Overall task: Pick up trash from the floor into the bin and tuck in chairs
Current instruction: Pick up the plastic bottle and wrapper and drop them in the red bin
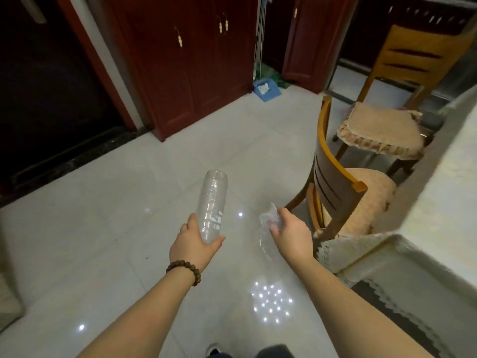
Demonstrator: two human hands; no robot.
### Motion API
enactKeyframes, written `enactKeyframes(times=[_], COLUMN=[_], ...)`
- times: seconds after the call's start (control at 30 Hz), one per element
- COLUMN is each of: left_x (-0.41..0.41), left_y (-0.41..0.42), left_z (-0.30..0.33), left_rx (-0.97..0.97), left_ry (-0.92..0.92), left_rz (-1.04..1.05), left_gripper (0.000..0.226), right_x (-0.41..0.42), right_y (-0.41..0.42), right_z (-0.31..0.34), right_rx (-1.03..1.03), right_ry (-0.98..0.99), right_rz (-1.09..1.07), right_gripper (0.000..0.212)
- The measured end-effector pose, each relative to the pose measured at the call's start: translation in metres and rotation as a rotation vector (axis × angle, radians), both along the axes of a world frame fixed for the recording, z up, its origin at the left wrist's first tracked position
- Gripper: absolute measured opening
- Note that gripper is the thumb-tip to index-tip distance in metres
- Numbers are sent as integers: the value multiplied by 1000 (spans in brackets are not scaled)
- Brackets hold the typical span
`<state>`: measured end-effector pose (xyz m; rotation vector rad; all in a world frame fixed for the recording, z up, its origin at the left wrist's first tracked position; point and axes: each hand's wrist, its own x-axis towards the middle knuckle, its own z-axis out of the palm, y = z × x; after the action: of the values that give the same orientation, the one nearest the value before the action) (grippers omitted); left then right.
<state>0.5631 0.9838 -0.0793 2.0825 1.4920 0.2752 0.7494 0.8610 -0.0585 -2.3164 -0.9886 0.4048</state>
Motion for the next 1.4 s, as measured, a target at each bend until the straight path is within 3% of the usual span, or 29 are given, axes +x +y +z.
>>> enactKeyframes(times=[0.23, 0.6, 0.87, 1.4], left_x=[85, 315, 460, 791], left_y=[133, 339, 453, 753], left_z=[-4, 5, 10, 2], left_rx=[1, -13, -32, 1], left_ry=[-17, -40, -30, -5], left_rz=[-39, -47, -116, -410], left_gripper=[76, 74, 74, 76], right_x=[81, 300, 431, 725], right_y=[122, 338, 439, 674], right_z=[-4, -6, 3, -13], right_rx=[-1, -17, -16, -28], right_ry=[-7, -6, -9, -19], right_rz=[-42, -144, -223, -531], right_gripper=[14, 13, 18, 20])
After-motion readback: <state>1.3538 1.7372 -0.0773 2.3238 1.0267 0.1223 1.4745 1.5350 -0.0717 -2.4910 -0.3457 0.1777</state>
